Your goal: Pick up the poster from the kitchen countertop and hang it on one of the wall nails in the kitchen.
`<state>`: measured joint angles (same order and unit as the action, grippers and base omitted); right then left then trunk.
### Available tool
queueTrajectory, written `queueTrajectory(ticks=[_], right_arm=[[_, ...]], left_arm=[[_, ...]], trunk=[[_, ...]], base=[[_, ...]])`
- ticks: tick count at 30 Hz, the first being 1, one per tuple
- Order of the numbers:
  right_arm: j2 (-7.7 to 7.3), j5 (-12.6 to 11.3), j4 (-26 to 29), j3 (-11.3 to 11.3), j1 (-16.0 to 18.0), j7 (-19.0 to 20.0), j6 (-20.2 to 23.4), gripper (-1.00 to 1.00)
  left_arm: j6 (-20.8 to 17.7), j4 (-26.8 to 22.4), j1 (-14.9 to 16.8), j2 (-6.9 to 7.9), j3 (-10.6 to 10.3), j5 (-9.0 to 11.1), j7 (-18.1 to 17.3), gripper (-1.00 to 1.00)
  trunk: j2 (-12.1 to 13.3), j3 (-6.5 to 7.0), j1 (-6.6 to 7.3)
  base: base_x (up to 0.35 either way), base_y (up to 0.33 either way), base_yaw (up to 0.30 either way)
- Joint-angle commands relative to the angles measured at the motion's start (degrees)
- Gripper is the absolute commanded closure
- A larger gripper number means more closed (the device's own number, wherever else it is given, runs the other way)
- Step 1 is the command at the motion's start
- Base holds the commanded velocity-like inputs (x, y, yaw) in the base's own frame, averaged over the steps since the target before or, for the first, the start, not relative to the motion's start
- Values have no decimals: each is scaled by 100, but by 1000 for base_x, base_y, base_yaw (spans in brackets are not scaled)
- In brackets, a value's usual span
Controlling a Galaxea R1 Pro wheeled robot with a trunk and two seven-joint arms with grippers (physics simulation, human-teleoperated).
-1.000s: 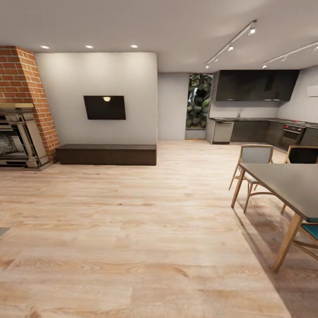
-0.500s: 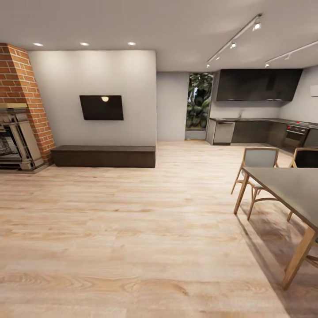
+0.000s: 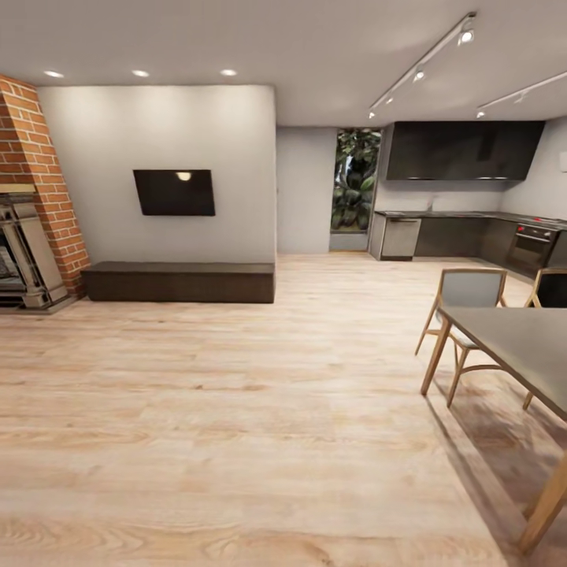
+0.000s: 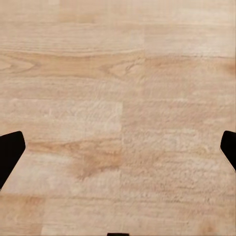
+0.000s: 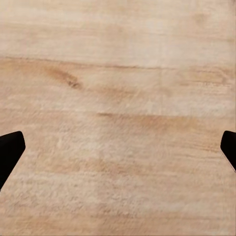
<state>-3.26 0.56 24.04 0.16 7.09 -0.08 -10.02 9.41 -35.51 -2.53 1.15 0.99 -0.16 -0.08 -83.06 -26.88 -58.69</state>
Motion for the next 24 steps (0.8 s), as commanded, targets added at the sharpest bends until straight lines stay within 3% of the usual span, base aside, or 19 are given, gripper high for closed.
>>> queueTrajectory(ticks=[1,24], right_arm=[[0,6,-5,2,3,-1,-18,-100],[1,6,-112,10,3,-1,-18,-100]], left_arm=[[8,-5,-2,-1,6,-2,-1,-100],[8,-1,-2,-1,6,-2,-1,-100]], trunk=[[-2,-5,-4],[-2,-5,-4]], base=[[333,-91,0],[333,-91,0]])
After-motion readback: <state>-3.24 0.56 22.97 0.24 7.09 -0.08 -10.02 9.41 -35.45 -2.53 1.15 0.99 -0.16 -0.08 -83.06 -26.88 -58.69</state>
